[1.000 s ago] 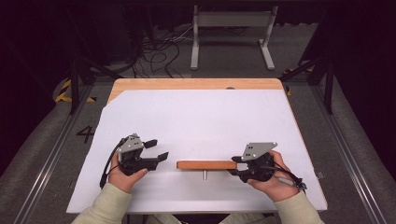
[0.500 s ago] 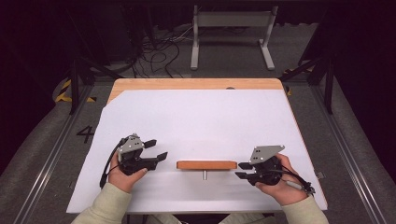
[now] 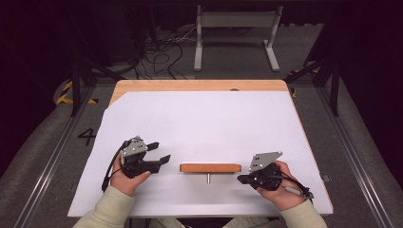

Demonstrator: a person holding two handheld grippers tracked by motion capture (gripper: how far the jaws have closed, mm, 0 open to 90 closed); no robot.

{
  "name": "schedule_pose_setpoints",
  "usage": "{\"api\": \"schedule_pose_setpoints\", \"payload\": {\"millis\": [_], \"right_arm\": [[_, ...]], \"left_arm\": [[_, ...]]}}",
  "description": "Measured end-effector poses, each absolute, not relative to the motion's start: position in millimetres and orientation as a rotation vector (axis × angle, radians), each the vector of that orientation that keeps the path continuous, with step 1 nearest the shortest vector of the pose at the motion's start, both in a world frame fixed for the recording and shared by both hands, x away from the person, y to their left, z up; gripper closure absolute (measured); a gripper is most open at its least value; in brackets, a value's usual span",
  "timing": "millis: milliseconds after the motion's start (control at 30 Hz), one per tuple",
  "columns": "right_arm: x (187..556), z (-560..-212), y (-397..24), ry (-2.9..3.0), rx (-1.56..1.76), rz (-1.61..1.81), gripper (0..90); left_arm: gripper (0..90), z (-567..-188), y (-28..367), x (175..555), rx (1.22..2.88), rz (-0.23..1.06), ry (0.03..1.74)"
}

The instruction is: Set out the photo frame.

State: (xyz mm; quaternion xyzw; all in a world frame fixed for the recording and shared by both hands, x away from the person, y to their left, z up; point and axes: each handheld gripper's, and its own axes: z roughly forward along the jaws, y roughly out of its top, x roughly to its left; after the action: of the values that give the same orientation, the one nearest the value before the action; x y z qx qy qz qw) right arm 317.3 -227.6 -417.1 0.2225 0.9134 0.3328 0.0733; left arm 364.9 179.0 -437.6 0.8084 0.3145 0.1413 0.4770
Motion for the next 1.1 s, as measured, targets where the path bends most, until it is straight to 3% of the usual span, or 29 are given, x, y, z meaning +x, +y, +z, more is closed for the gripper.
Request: {"api": "schedule_pose_setpoints", "payload": {"millis": [433, 1100], "right_arm": [[330.6, -439.2, -226.5, 2.691, 0.752, 1.106, 90.0], [361.6, -439.5, -220.1, 2.63, 0.872, 1.124, 90.0]], "left_arm": [[32.1, -438.5, 180.7, 363.3, 1.983, 0.355, 0.776], [31.8, -438.7, 185.5, 359.6, 1.985, 0.369, 0.797]]}}
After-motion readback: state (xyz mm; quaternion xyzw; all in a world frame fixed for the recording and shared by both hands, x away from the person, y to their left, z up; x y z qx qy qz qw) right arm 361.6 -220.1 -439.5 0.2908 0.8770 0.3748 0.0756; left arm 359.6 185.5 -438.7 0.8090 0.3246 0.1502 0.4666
